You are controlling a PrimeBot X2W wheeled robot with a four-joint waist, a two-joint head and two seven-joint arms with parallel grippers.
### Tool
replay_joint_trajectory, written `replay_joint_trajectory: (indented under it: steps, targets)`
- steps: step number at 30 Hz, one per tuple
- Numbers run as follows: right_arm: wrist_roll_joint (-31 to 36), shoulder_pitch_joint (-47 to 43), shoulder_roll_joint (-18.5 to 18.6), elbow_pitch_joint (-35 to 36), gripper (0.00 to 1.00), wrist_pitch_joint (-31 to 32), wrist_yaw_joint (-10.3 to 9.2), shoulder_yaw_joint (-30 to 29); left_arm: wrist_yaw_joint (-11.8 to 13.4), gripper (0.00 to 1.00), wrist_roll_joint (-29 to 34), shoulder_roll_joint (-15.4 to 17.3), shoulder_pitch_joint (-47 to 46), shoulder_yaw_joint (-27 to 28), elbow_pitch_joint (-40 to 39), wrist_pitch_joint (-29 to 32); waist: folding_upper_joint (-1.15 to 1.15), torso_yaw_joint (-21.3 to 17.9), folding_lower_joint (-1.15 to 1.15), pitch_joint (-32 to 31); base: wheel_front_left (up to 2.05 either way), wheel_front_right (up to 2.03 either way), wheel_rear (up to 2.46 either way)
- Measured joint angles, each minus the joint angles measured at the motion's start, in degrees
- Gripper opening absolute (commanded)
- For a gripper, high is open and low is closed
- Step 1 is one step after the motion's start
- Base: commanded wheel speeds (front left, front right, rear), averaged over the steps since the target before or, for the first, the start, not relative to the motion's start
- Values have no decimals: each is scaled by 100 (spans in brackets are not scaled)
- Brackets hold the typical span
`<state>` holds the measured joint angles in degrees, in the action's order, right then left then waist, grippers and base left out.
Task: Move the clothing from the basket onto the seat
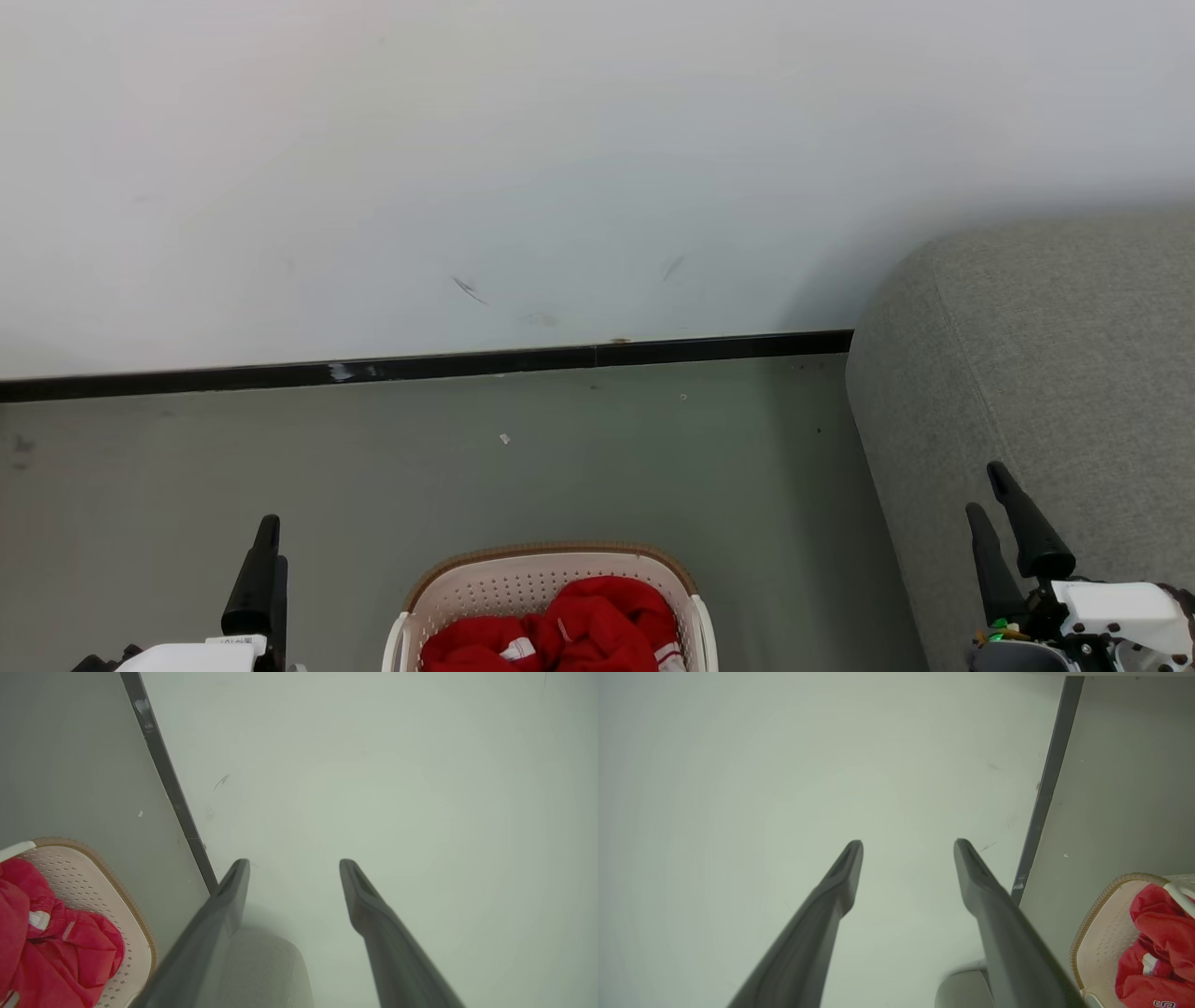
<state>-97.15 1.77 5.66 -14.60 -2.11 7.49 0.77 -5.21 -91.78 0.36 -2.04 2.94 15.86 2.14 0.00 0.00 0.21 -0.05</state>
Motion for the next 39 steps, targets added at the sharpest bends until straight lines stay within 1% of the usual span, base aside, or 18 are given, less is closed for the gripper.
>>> replay_joint_trajectory:
  steps: [4, 8, 19, 24, 29, 39]
  targets:
    - [46, 3, -1, 122, 100, -51, 0, 2, -4, 100, 60, 14, -4, -46, -15, -76, 0, 1, 14, -8, 0, 0, 0]
    - [238, 4, 21, 181, 100, -120, 0, 9, -5, 100, 196, 65, -73, -113, -38, -167, 0, 2, 24, -16, 0, 0, 0]
    - [804, 107, 212, 400, 100, -272, 0, 149, -48, 100, 745, 214, -148, -338, -133, -387, 0, 8, 30, -30, 0, 0, 0]
    - [1181, 108, 293, 487, 100, -360, 0, 229, -49, 100, 1131, 304, -230, -414, -172, -524, 0, 12, 22, -26, 0, 0, 0]
    - [1762, 112, 489, 536, 100, -465, 0, 359, -51, 100, 1614, 396, -231, -560, -179, -632, 0, 16, 9, -15, 0, 0, 0]
    - [2880, 205, 675, 602, 100, -633, 0, 556, -49, 100, 2641, 481, -357, -677, -256, -831, 0, 17, -11, 13, 0, 0, 0]
